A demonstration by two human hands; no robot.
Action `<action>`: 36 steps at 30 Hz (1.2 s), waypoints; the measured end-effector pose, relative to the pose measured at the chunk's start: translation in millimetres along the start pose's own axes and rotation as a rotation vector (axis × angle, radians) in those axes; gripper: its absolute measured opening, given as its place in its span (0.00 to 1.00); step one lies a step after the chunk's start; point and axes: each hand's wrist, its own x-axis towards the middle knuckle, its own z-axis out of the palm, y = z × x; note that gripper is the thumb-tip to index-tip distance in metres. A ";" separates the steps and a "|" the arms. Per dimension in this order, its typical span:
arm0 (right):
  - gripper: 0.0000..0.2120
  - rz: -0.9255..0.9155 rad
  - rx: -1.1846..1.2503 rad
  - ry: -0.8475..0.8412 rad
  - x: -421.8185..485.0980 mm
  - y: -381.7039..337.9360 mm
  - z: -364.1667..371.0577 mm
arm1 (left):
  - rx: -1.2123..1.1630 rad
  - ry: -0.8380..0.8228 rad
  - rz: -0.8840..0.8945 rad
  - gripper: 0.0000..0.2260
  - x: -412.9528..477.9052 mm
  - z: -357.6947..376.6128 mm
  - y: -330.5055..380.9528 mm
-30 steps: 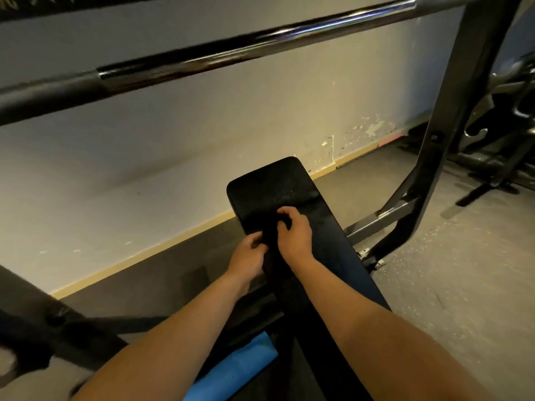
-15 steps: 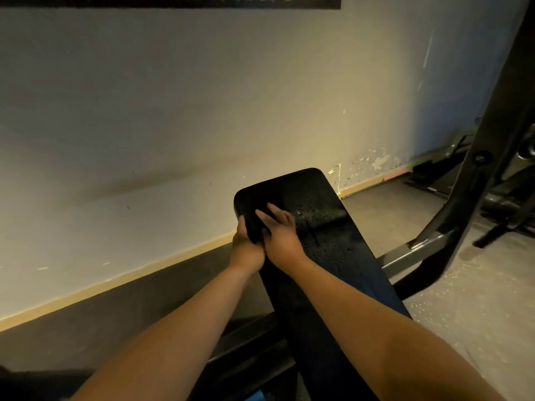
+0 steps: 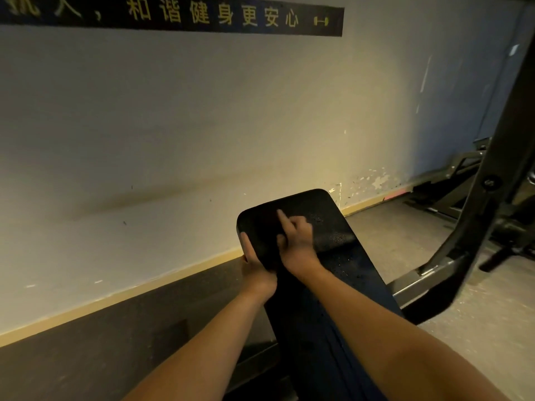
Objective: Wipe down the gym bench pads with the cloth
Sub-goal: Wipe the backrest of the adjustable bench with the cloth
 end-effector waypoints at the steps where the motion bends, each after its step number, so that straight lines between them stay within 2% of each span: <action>1: 0.27 -0.093 0.012 -0.046 -0.2 -11.4 4.0 | -0.019 0.003 -0.010 0.40 2.3 0.6 -2.2; 3: 0.21 -0.210 0.017 -0.082 3.4 -22.5 6.5 | -0.072 -0.005 -0.032 0.37 9.4 2.9 -7.6; 4: 0.18 -0.224 0.006 -0.069 6.3 -22.5 7.4 | -0.101 -0.017 -0.035 0.38 10.6 2.8 -9.1; 6: 0.18 -0.213 -0.028 0.007 16.6 -12.4 5.5 | -0.130 -0.037 -0.040 0.42 11.3 3.1 -9.7; 8: 0.22 -0.131 -0.067 0.125 32.8 8.0 -1.7 | -0.063 -0.048 -0.027 0.44 5.3 -0.3 -2.9; 11: 0.23 0.146 0.024 0.276 51.7 36.6 -16.2 | 0.036 -0.013 -0.002 0.47 3.9 -0.6 0.0; 13: 0.23 0.216 0.072 0.294 55.0 37.0 -13.9 | 0.110 -0.040 -0.028 0.45 3.7 -2.9 8.8; 16: 0.21 0.121 0.095 0.215 46.6 14.4 4.0 | 0.383 -0.079 -0.018 0.48 14.6 -7.4 24.0; 18: 0.21 -0.050 0.075 0.124 40.2 -0.8 14.7 | 0.485 -0.110 -0.041 0.49 25.4 -12.3 32.8; 21: 0.21 -0.243 0.005 0.000 39.5 -2.9 15.7 | 0.471 -0.136 -0.025 0.50 33.6 -15.7 34.5; 24: 0.20 -0.265 -0.080 -0.016 46.8 13.3 0.8 | 0.394 -0.141 0.007 0.52 33.1 -17.7 28.7; 26: 0.23 -0.215 -0.129 0.009 54.4 29.2 -10.7 | 0.337 -0.137 -0.002 0.52 32.2 -19.7 28.3; 32: 0.28 0.166 -0.136 0.208 76.0 87.2 -41.7 | 0.262 -0.068 -0.001 0.49 24.8 -11.9 33.6; 34: 0.28 0.329 -0.072 0.222 80.9 90.6 -43.2 | 0.277 -0.055 -0.008 0.49 22.7 -8.6 34.9; 36: 0.29 0.411 -0.024 0.217 82.8 84.3 -39.2 | 0.291 -0.050 -0.011 0.49 23.1 -6.6 35.4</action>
